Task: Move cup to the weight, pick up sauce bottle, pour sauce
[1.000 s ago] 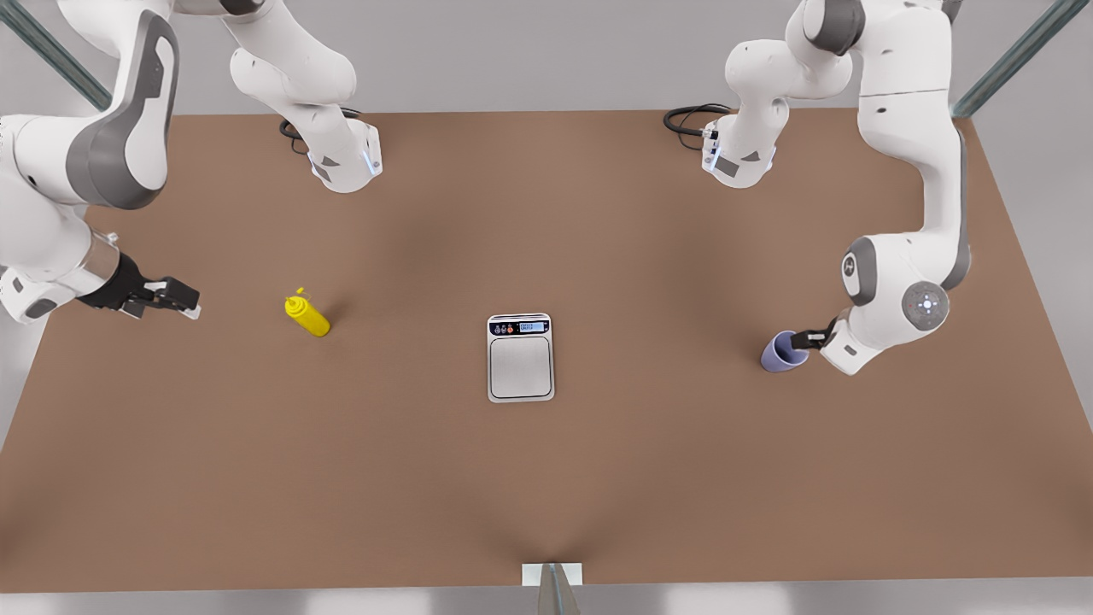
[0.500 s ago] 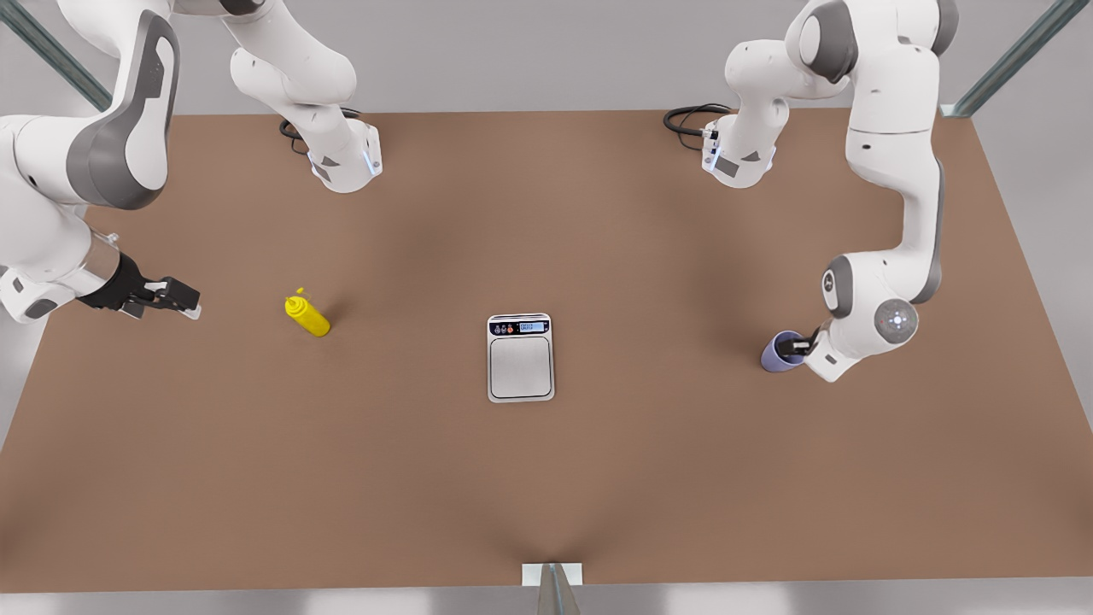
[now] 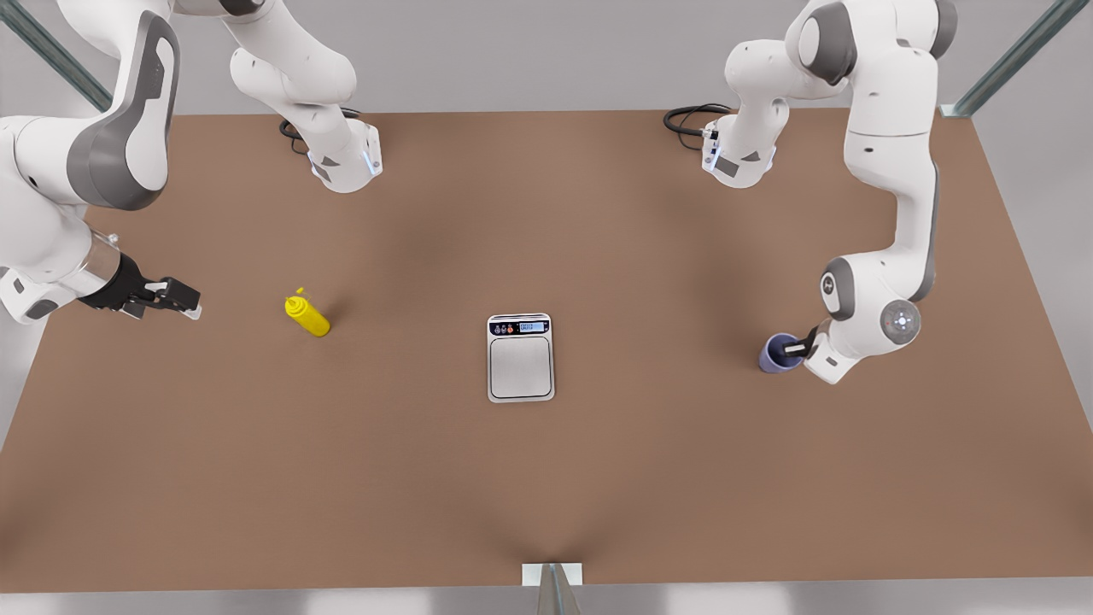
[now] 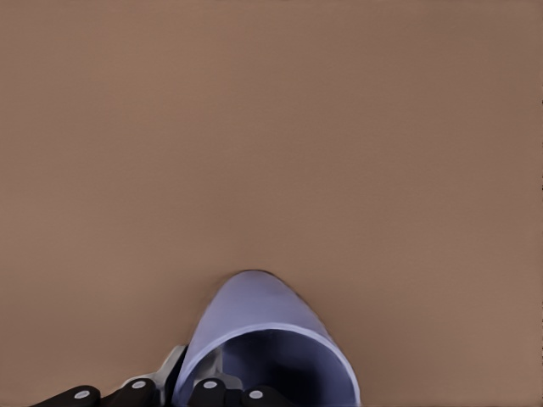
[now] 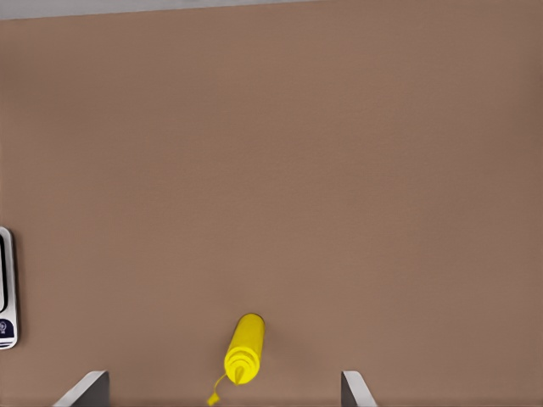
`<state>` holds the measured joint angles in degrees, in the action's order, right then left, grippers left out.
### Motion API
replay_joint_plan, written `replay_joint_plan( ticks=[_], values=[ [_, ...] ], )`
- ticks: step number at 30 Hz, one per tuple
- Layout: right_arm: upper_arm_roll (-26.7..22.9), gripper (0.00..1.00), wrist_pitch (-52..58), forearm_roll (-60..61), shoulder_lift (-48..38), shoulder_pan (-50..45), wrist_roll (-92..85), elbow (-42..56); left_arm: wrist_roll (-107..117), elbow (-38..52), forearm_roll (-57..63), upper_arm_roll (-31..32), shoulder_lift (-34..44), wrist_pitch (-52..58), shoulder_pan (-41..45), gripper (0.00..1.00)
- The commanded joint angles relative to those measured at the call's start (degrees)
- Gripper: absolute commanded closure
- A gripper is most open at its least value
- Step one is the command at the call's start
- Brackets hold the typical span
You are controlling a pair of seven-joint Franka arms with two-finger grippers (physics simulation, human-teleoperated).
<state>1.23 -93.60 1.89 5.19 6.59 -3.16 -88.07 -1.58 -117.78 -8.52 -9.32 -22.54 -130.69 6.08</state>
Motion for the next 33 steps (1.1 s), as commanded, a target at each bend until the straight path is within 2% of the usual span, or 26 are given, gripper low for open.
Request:
replay_joint_plan(
  ticks=[1, 8, 12, 15, 18, 19, 21, 23, 26, 29, 33],
  values=[
    [0.0, 0.0, 0.0, 0.0, 0.0, 0.0, 0.0, 0.0, 0.0, 0.0, -0.4, 0.0, 0.0, 0.0, 0.0, 0.78],
    [0.0, 0.0, 0.0, 0.0, 0.0, 0.0, 0.0, 0.0, 1.0, 1.3, -1.5, 0.1, 0.7, 1.1, 0.8, 0.79],
    [0.0, 0.0, 0.0, 0.0, 0.0, 0.0, 0.4, 0.1, 11.6, 3.5, -5.7, 1.9, 0.7, 1.4, 7.5, 0.76],
    [-3.0, 0.0, 3.3, 11.1, 2.4, 4.7, 3.3, 1.1, 25.0, 7.5, -7.2, 2.0, -0.8, 3.5, 15.8, 0.76],
    [-4.2, 0.0, 10.6, 27.8, 10.0, 17.2, 3.3, 2.5, 38.0, 14.2, -7.4, 6.0, -2.9, 6.7, 19.5, 0.75],
    [-5.6, 0.0, 12.3, 32.5, 11.7, 19.5, 7.6, 1.8, 41.3, 17.0, -7.4, 7.7, -3.8, 8.3, 19.6, 0.75],
    [-5.6, 0.0, 13.2, 42.6, 14.4, 18.7, 35.8, 1.5, 48.5, 22.4, -7.0, 9.5, -6.2, 9.8, 22.0, 0.75],
    [-5.6, 0.0, 12.7, 49.8, 15.3, 18.2, 45.7, -3.3, 54.8, 29.5, -7.2, 9.4, -10.3, 12.3, 25.9, 0.74],
    [-5.0, 0.0, 13.5, 52.6, 16.8, 18.2, 49.0, -6.5, 62.5, 38.7, -7.0, 9.2, -16.7, 14.0, 30.2, 0.74],
    [-5.6, 0.0, 11.1, 52.9, 7.2, 17.9, 47.7, -23.0, 66.3, 41.8, -7.1, 9.1, -19.1, 13.4, 32.3, 0.73],
    [-5.6, 0.0, 9.8, 52.4, 4.6, 18.1, 48.7, -29.5, 68.3, 44.6, -7.0, 9.0, -21.7, 12.7, 34.8, 0.7]
  ],
)
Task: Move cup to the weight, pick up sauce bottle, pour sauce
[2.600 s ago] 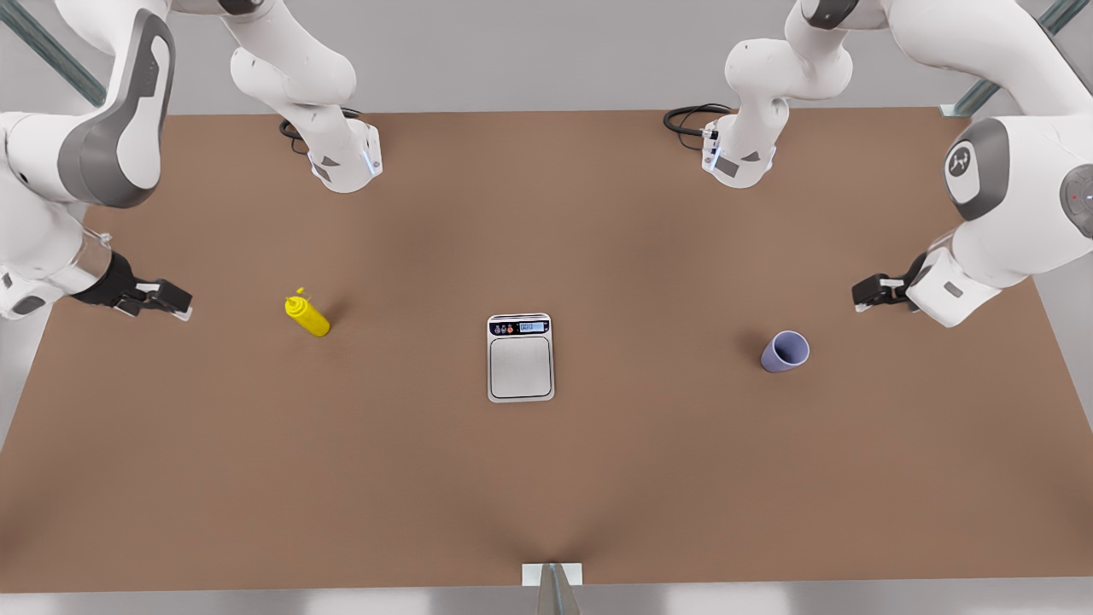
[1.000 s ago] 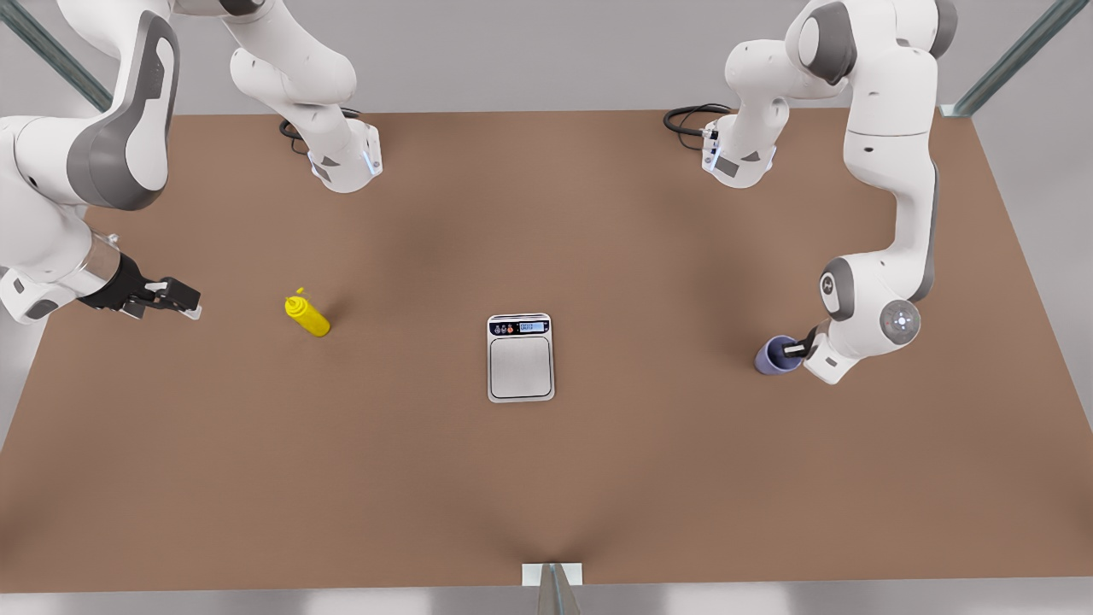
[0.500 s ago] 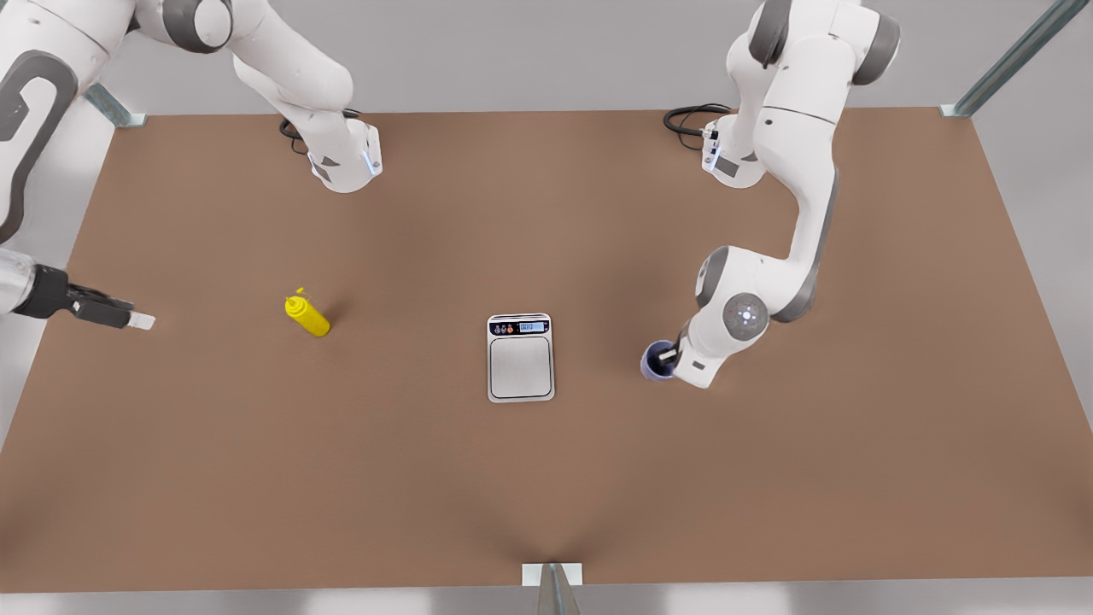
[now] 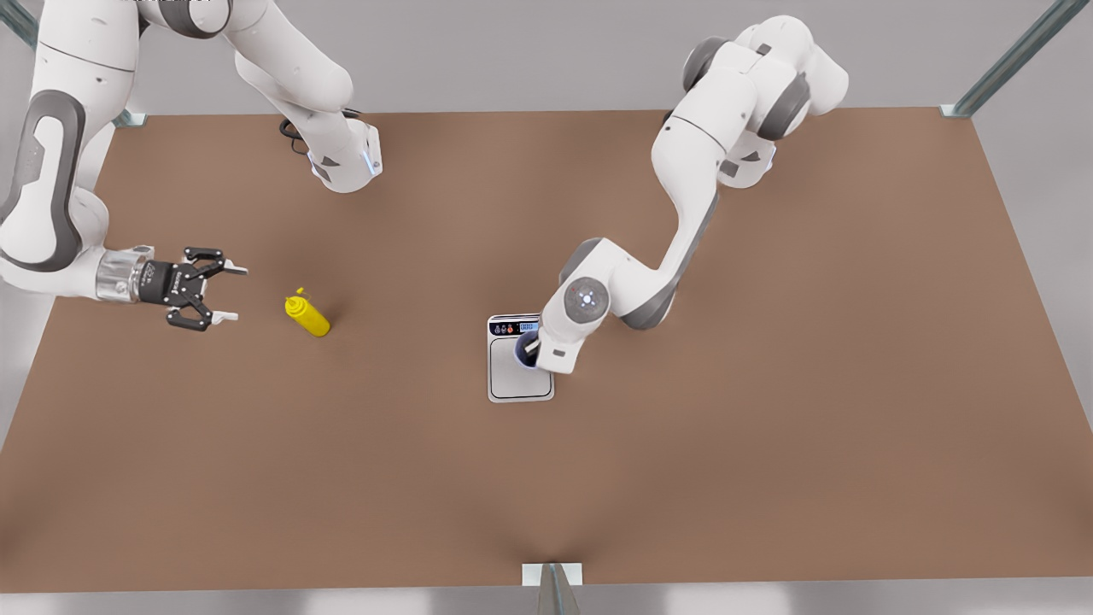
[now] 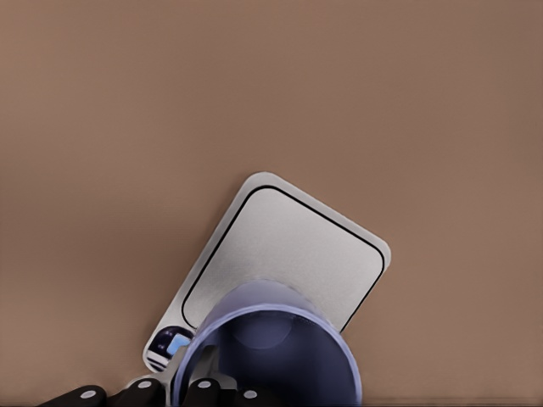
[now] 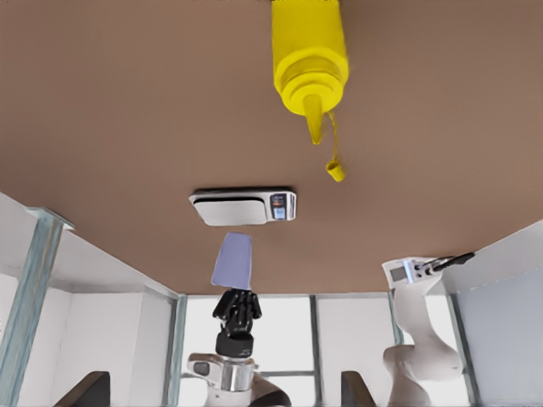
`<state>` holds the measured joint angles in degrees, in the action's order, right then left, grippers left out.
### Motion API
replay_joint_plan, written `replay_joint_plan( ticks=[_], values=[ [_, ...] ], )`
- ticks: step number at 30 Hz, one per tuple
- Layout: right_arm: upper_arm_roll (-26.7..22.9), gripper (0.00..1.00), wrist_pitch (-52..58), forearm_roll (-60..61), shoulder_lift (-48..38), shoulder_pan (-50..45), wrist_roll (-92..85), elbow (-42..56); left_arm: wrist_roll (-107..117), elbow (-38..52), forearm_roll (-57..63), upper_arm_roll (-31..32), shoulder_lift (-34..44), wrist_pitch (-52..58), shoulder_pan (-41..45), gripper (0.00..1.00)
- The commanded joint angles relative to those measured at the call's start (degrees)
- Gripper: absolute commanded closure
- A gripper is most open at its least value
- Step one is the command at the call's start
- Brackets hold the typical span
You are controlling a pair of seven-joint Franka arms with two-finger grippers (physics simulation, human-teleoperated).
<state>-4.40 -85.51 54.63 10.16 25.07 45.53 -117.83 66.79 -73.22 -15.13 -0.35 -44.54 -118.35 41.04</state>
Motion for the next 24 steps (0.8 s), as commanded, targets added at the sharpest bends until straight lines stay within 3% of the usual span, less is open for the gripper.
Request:
replay_joint_plan(
  ticks=[1, 6, 7, 11, 13, 18, 20, 22, 24],
  values=[
    [0.0, 0.0, -1.0, 0.2, 0.6, 0.2, 0.0, -0.1, 0.0, 0.0, -0.4, 0.0, -0.1, -0.1, 0.0, 0.7],
    [0.0, 0.0, -0.5, 11.3, 8.4, 1.9, -5.4, -2.9, 0.4, -0.1, -0.4, 0.0, -1.7, -2.9, 1.0, 0.7],
    [0.1, 0.0, 0.3, 11.5, 8.6, 2.0, -7.0, -4.4, 0.4, -0.1, -0.4, 0.0, -1.7, -3.0, 1.1, 0.66],
    [0.1, 0.0, 4.5, 12.8, 10.9, 3.0, -14.3, -6.4, 0.4, -0.1, -0.4, 0.0, -1.6, -2.9, 1.0, 0.32],
    [0.5, 0.0, 4.4, 13.1, 12.1, 3.3, -16.6, -6.1, 0.3, -0.1, -0.4, 0.0, -1.5, -2.5, 1.0, 0.0],
    [2.2, 0.0, 4.1, 13.2, 15.3, 6.0, -16.8, -5.5, 0.4, -0.1, -0.6, 0.0, 0.7, 0.3, 0.5, 0.0],
    [2.2, 0.0, 4.1, 10.8, 15.3, 6.5, -17.3, -5.4, 0.0, 0.1, -0.4, -1.8, 5.1, 10.3, 0.3, 0.0],
    [2.2, 0.0, 4.5, 8.1, 15.4, 7.2, -17.6, -5.4, -1.2, 2.3, -0.3, -9.9, 12.9, 23.0, -0.2, 0.0],
    [2.2, 0.0, 4.2, 6.9, 15.4, 7.6, -17.1, -5.3, -30.8, 6.3, 0.1, -14.9, 18.4, 36.4, -11.2, 0.0]
  ],
)
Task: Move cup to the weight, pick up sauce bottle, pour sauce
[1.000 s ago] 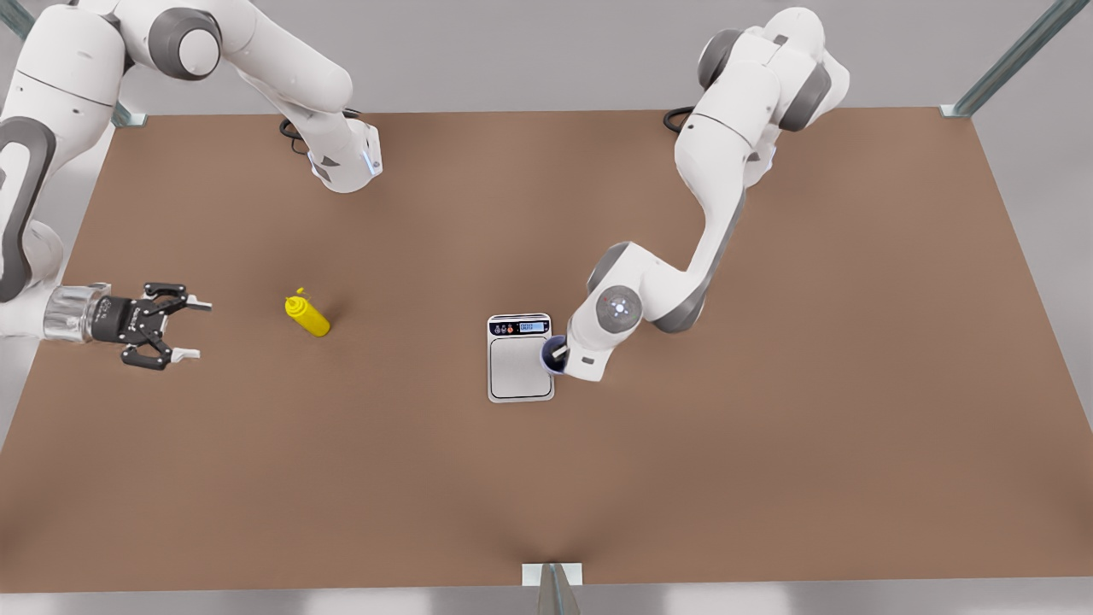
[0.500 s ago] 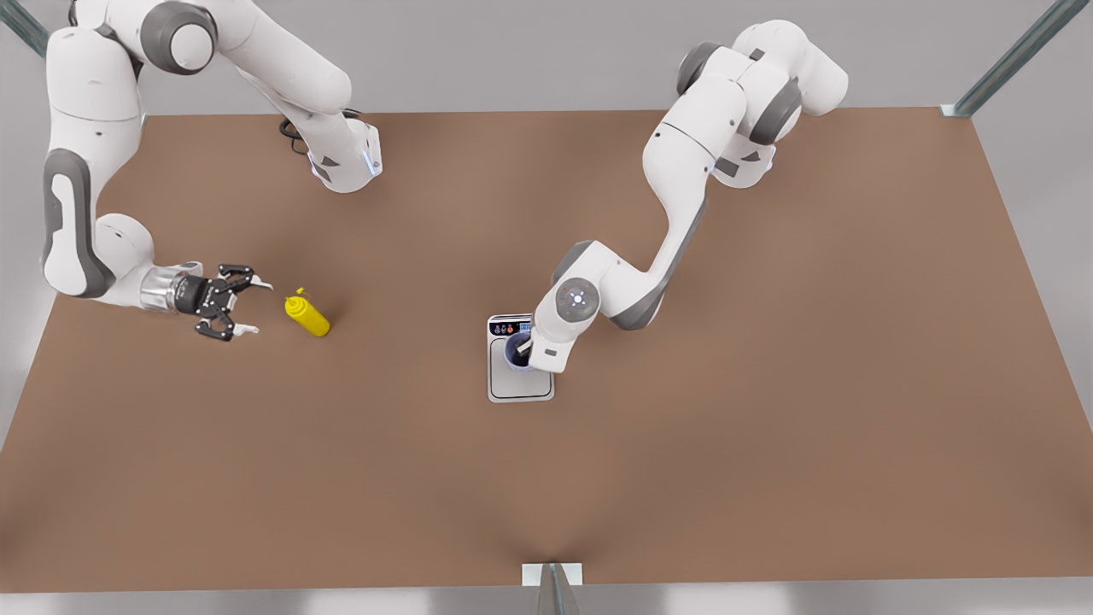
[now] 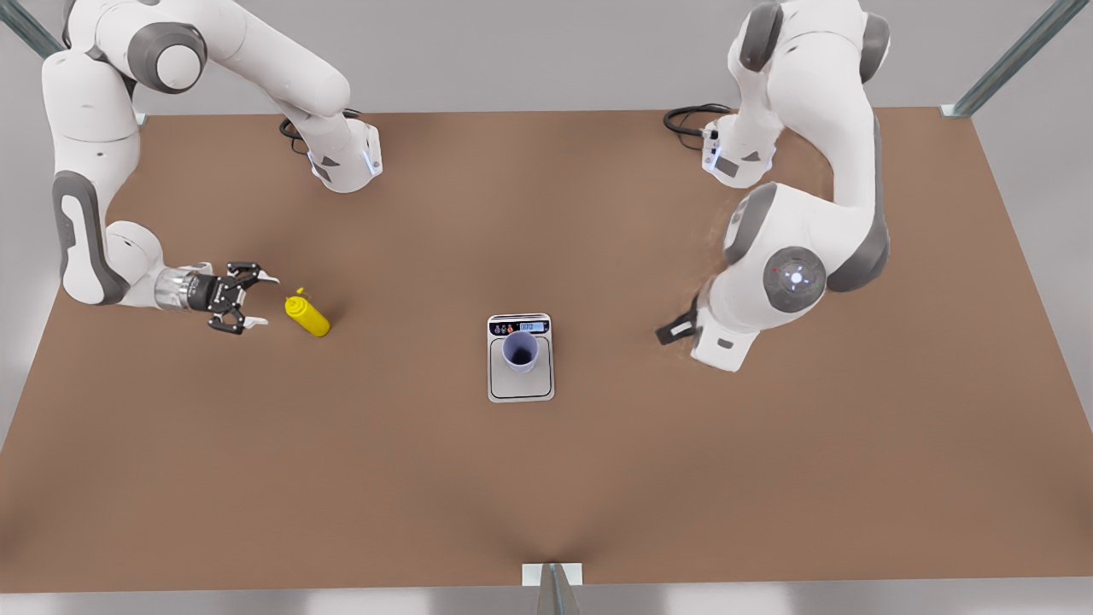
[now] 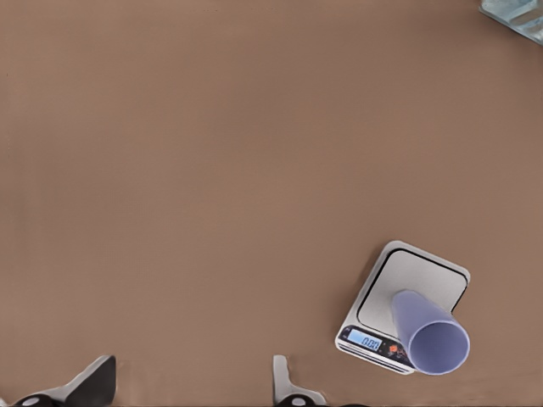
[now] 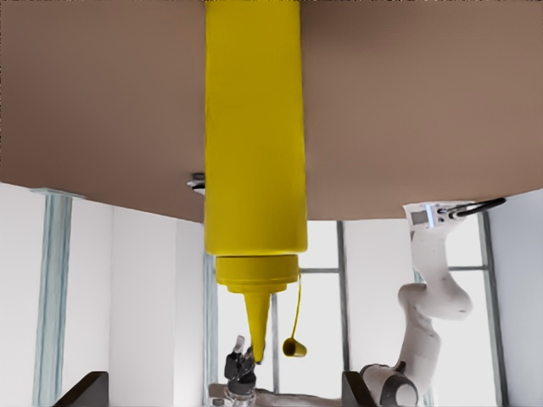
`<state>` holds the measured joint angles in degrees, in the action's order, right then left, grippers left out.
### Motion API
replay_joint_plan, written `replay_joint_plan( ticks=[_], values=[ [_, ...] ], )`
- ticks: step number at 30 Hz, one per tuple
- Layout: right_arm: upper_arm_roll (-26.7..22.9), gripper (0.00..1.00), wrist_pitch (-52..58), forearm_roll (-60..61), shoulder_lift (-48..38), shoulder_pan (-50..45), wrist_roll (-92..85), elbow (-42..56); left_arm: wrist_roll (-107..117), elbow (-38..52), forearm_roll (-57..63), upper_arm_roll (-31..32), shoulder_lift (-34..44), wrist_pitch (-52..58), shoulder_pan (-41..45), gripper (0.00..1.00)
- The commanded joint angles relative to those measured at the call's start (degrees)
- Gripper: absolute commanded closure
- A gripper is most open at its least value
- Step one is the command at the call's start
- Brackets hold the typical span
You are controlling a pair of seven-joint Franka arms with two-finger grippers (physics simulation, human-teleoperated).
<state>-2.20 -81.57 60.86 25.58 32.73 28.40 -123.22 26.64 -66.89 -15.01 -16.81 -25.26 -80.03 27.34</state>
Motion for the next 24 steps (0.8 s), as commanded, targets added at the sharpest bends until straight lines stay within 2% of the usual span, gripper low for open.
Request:
replay_joint_plan(
  ticks=[1, 2, 4, 5, 6, 10, 24],
  values=[
    [0.0, 0.0, -0.2, -0.5, 0.1, 0.0, 0.2, 0.1, -7.8, 0.0, 3.4, -1.1, 0.2, 1.8, -0.4, 0.0],
    [0.0, 0.0, -0.3, -0.7, 0.6, 0.1, -0.1, 0.1, -25.8, 0.0, 7.1, -5.3, 0.5, 5.0, -1.1, 0.0],
    [0.0, 0.0, -2.2, -0.6, 2.5, -0.4, -0.6, 1.1, -29.1, -1.7, 8.1, -7.3, 2.3, 6.0, -1.2, 0.0],
    [0.0, 0.0, -2.4, -0.5, 3.8, -0.4, -1.8, 1.5, -29.3, -12.8, 9.8, -5.0, 10.6, 0.2, -2.8, 0.0],
    [0.0, 0.0, -2.4, -0.2, 5.8, -0.3, -3.3, 2.0, -29.2, -18.2, 11.0, -4.5, 14.2, -3.0, -2.7, 0.0],
    [0.0, 0.0, -2.0, -0.1, 9.5, -0.1, -6.3, 3.2, -29.4, -17.6, 11.0, -4.9, 13.8, -0.1, -2.8, 0.0],
    [2.6, 0.0, -2.2, -0.8, 10.1, -0.3, -7.7, 2.0, -29.3, -17.3, 11.1, -5.3, 14.6, 1.9, -2.8, 0.0]
  ],
)
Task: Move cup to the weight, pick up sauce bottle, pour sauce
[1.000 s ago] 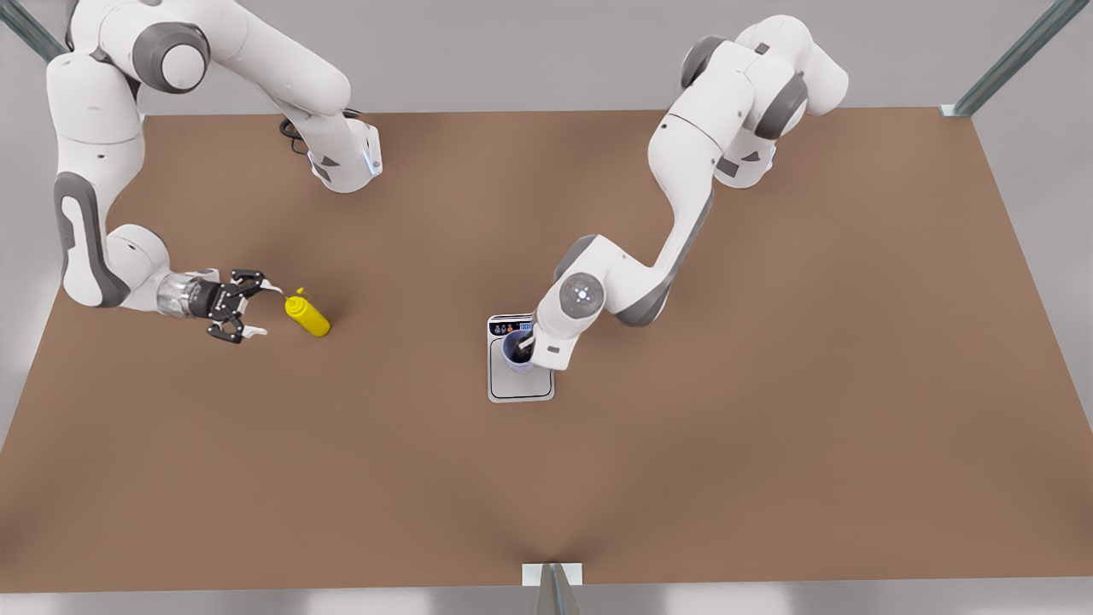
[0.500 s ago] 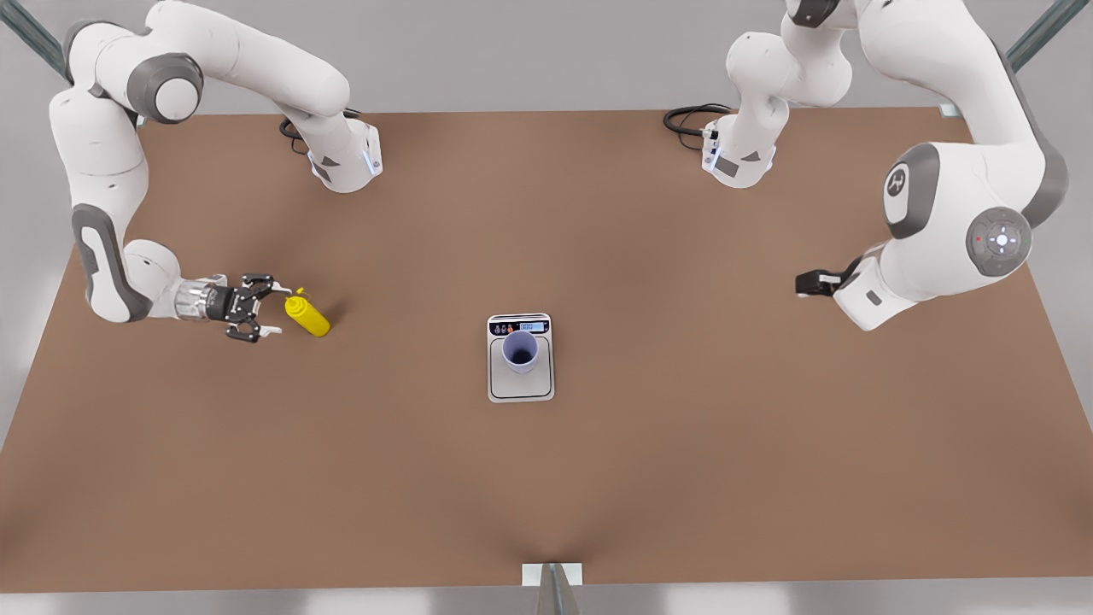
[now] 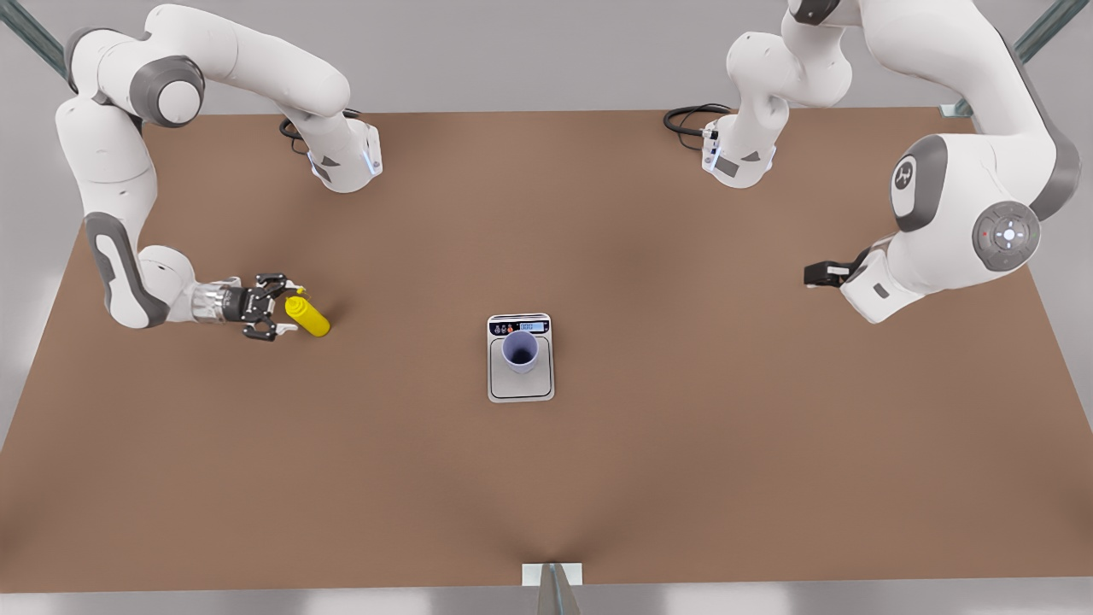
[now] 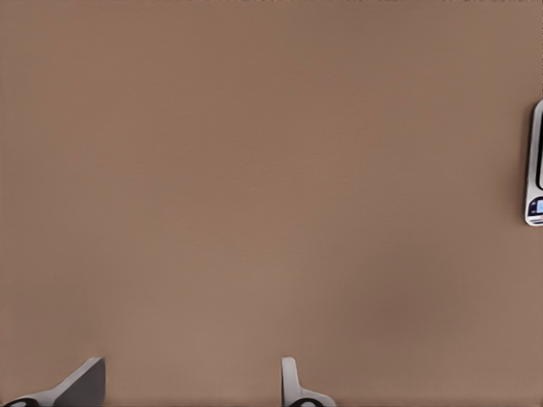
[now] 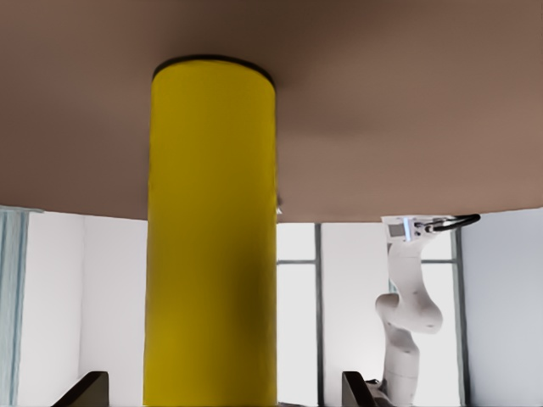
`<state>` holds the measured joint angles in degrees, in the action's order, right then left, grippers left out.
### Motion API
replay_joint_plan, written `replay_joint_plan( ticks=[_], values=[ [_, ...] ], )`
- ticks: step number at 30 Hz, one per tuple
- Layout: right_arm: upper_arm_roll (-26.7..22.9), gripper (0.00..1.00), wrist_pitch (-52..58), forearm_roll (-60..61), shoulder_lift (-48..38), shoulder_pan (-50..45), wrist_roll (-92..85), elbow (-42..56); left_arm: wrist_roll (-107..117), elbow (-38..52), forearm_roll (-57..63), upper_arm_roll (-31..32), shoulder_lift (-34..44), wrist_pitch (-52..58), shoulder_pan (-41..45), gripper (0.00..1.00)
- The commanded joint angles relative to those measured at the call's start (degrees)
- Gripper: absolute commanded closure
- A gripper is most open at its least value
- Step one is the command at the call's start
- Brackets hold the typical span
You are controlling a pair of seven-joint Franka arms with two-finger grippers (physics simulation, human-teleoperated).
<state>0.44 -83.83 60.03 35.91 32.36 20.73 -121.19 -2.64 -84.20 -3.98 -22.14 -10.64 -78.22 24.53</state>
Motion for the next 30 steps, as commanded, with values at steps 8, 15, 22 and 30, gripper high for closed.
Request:
replay_joint_plan(
  ticks=[8, 15, 22, 30],
  values=[
    [1.6, 0.06, -1.3, -0.1, 0.7, -0.5, -0.1, -0.4, 0.0, 0.0, 0.1, 0.0, -0.1, 0.0, 0.0, 0.0],
    [2.6, 0.48, -2.3, -0.1, 0.8, -0.5, -1.2, -0.5, 0.1, 0.0, 0.2, 0.0, -0.1, 0.0, 0.0, 0.0],
    [2.6, 0.69, -2.2, -0.2, 0.8, -0.4, -3.9, -0.4, 0.1, 0.0, 0.2, 0.0, -0.5, -0.1, 0.0, 0.0],
    [2.6, 0.7, -2.2, 0.6, -2.8, -3.5, 1.9, 7.1, 0.4, 1.9, 0.0, 0.2, -0.5, 0.6, 0.0, 0.0]
  ],
)
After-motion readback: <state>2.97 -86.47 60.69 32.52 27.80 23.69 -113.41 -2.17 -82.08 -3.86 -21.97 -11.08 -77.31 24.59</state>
